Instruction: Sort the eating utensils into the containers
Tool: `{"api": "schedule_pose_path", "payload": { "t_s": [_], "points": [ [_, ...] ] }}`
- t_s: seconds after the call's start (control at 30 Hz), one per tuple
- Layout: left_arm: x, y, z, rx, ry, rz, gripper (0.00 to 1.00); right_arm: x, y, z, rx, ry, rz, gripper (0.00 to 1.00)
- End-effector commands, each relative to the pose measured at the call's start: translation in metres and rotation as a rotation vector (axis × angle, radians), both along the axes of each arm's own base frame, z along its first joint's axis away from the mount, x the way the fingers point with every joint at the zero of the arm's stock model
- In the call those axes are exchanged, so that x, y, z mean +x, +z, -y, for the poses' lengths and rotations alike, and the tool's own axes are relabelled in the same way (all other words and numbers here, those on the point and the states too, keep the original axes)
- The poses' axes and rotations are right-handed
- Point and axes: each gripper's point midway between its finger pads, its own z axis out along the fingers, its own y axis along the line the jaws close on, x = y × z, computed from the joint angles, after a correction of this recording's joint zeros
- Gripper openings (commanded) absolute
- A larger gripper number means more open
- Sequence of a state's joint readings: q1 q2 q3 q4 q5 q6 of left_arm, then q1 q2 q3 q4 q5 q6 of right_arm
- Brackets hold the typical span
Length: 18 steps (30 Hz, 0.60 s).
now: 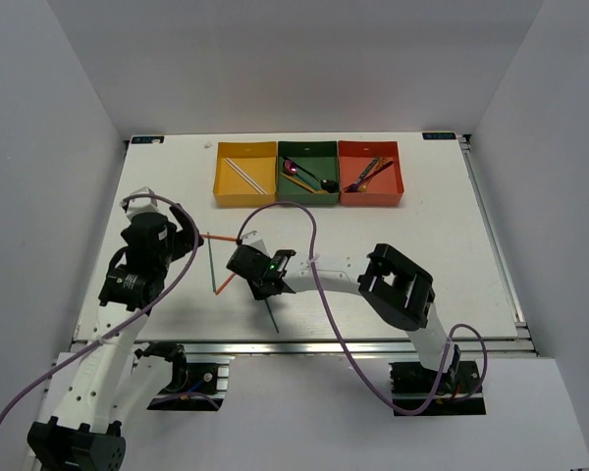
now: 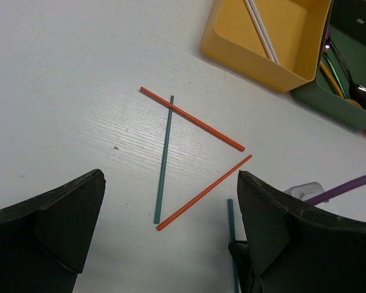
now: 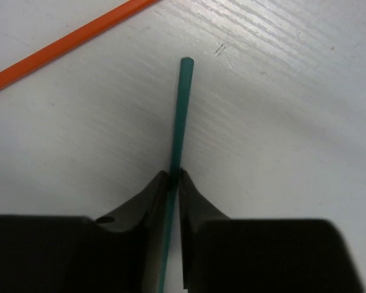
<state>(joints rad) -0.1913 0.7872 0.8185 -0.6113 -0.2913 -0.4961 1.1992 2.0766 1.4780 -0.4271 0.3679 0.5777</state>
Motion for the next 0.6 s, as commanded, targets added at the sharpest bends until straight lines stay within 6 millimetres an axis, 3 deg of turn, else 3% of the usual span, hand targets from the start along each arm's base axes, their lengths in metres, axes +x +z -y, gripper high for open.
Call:
{"api": "schedule_pose_path", "payload": {
  "t_s": [0.0,0.07,0.17,0.2,0.23,0.27,0.3,0.33,0.37,0.4,0.43,0.57],
  "points": [
    [-0.004,0.022,0.003,-0.008,-0.031,0.086,0.98,-0.006,-0.015,0.010,-0.021,-0.031,-0.064,0.15],
    [-0.005,0.024,0.008,-0.030,-0.053,0.094,0.98,-0.006,-0.019,0.021,-0.025,-0.070,-0.070,0.06],
    [-0.004,0.025,0.029,-0.119,-0.132,0.116,0.98,-0.002,0.001,0.030,0.022,-0.093,-0.030,0.00],
    [-0.007,0.014,0.050,-0.198,-0.217,0.092,0.98,0.001,0.024,0.030,0.078,-0.088,0.000,0.00],
    [-0.004,0.021,0.065,-0.256,-0.280,0.130,0.98,0.005,0.041,0.021,0.157,-0.073,0.030,0.00],
    [-0.005,0.019,0.078,-0.309,-0.332,0.138,0.98,0.001,0.040,0.029,0.179,-0.056,0.019,0.00],
    [-0.009,0.002,0.089,-0.391,-0.355,0.105,0.98,0.003,0.073,0.027,0.274,-0.036,0.049,0.00],
    [-0.009,0.015,0.110,-0.469,-0.458,0.163,0.98,0.006,0.092,0.020,0.366,-0.022,0.071,0.00],
    [-0.014,-0.002,0.121,-0.567,-0.475,0.129,0.98,-0.001,0.110,0.026,0.446,0.015,0.053,0.00],
    [-0.017,-0.002,0.130,-0.627,-0.519,0.140,0.98,-0.003,0.121,0.026,0.501,0.037,0.051,0.00],
    [-0.023,0.026,0.148,-0.693,-0.662,0.254,0.98,-0.005,0.133,0.025,0.554,0.054,0.050,0.00],
    [-0.041,0.041,0.164,-0.841,-0.789,0.349,0.98,-0.013,0.172,0.026,0.671,0.100,0.055,0.00]
  ]
}}
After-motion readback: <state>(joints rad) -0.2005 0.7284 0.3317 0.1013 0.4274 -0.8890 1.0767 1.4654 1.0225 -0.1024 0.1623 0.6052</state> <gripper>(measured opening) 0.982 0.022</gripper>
